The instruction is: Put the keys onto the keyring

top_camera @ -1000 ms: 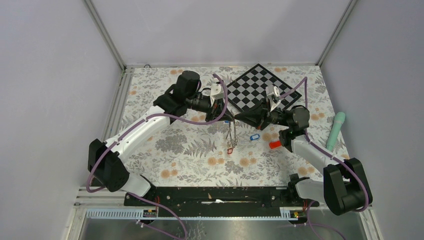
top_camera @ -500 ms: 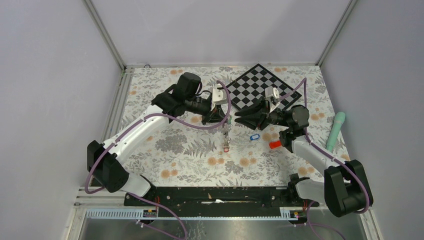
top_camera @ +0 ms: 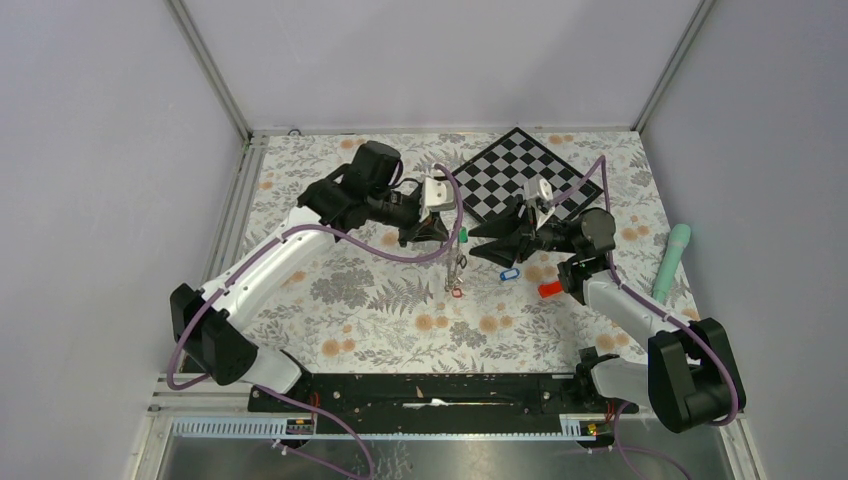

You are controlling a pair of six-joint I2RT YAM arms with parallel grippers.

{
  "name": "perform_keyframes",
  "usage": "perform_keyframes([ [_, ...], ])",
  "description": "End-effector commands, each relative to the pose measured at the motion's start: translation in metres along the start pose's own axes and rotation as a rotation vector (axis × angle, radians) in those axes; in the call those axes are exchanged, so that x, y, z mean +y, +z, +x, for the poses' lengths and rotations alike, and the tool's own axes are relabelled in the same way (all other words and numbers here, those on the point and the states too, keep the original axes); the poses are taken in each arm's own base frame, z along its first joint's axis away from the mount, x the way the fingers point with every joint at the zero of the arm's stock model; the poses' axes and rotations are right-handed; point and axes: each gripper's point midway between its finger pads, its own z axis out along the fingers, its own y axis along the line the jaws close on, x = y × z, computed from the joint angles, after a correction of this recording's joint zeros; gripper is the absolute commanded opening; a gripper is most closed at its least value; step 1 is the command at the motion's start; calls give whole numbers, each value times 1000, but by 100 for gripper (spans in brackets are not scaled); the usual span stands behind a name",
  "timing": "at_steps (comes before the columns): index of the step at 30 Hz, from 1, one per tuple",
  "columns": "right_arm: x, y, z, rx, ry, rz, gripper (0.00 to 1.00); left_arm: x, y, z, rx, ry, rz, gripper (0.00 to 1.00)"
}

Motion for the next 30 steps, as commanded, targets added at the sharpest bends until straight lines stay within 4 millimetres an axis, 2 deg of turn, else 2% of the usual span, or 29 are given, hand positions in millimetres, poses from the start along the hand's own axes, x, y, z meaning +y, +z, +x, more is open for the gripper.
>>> perform_keyframes([
  [1, 0, 1, -11, 10, -77, -26, 52, 8, -10, -17, 3, 99, -42, 0],
  [10, -7, 3, -13, 9, -74, -11, 53, 7, -7, -14, 143, 162, -69, 0],
  [15, -5, 4, -15, 5, -75, -16, 53, 4, 2, -12, 227, 168, -71, 0],
  [30, -7, 1, 12, 48, -80, 4, 52, -6, 8, -15, 498, 229, -140, 0],
])
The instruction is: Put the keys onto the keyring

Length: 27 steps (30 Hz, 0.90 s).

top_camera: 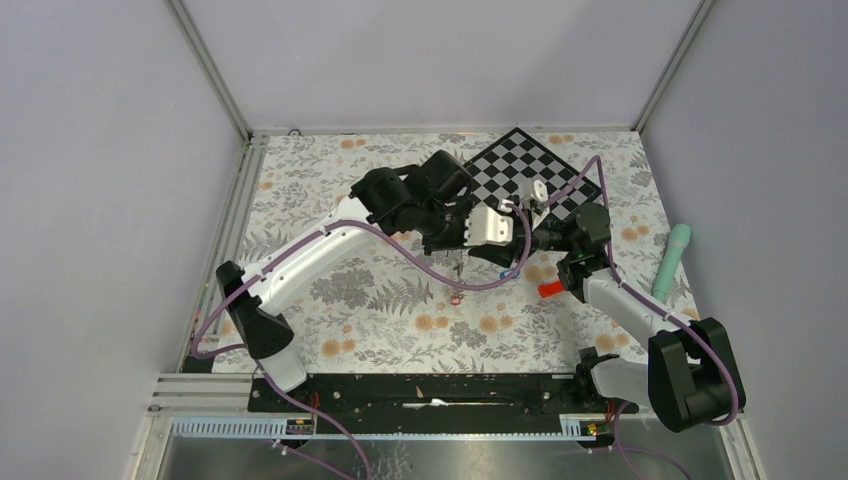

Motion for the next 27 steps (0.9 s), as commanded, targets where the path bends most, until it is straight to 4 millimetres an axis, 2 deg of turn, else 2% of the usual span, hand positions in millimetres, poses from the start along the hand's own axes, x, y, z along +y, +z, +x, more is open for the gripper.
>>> perform_keyframes([
  [1, 1, 1, -2, -3, -68, -3, 52, 9, -19, -7, 78, 45, -93, 0],
  [7, 0, 0, 4, 4, -61, 3, 51, 6, -22, -3, 199, 84, -101, 0],
  [19, 1, -2, 20, 32, -51, -8, 51, 8, -24, 34, 462, 144, -149, 0],
  [23, 1, -2, 23, 33, -46, -7, 51, 5, -21, 25, 412, 139, -135, 0],
  [27, 2, 1, 22, 29, -50, -10, 51, 0, -19, -1, 254, 128, -119, 0],
])
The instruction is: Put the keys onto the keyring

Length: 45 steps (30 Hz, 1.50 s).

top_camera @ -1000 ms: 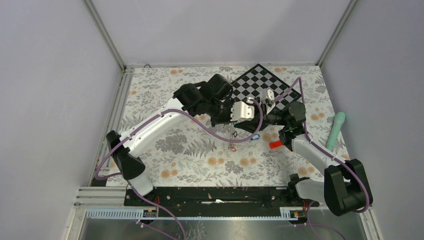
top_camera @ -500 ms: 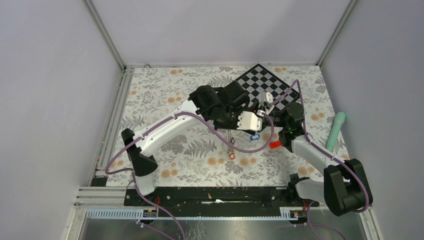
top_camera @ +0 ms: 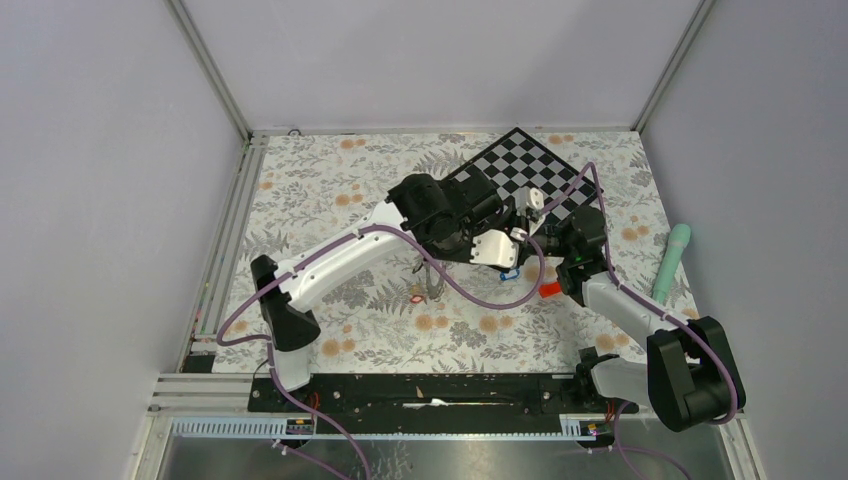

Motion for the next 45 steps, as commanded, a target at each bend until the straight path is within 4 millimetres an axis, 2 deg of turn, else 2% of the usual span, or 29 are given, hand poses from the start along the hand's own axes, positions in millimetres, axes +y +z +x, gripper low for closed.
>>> perform_keyframes([
  [1, 4, 4, -3, -9, -43, -24, 51, 8, -25, -32, -201, -15, -48, 0],
  [5, 6, 5, -7, -21, -46, -27, 51, 2, -27, -47, -301, -37, -5, 0],
  [12, 7, 6, -9, -26, -48, -28, 47, 3, -25, -50, -350, -69, 17, 0],
  [21, 7, 6, -10, -27, -44, -31, 26, 4, -23, -52, -370, -94, 32, 0],
  [28, 8, 7, -13, -31, -49, -37, 0, 10, -25, -54, -405, -122, 34, 0],
  [35, 8, 7, -22, -46, -72, -37, 0, 16, -33, -55, -491, -161, 77, 0],
  [36, 9, 7, -24, -47, -77, -41, 0, 16, -36, -54, -513, -159, 87, 4],
  [40, 12, 5, -35, -54, -90, -61, 0, 20, -51, -44, -605, -143, 100, 37],
  [45, 17, 4, -41, -60, -95, -81, 0, 29, -71, -32, -736, -120, 59, 55],
])
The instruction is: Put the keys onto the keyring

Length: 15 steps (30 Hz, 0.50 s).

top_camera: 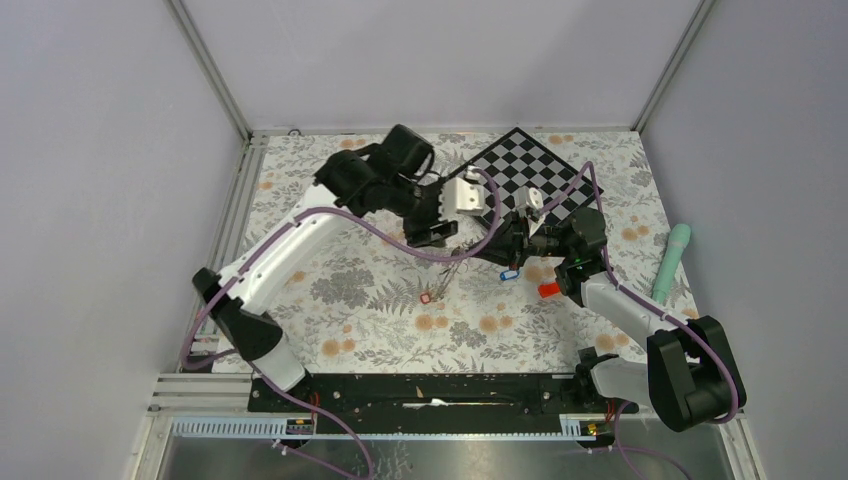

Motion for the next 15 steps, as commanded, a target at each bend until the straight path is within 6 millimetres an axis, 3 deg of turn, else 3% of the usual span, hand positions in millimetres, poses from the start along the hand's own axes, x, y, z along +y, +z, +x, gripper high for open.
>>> perform_keyframes([
  [1, 8, 1, -35, -43, -118, -45, 0, -1, -36, -35, -246, 105, -20, 57],
  [6, 9, 0, -38, -48, -114, -46, 0, -5, -31, -42, -342, 99, -2, 56],
  [15, 8, -2, -41, -52, -111, -36, 0, -15, -6, -28, -380, 137, 41, 52],
])
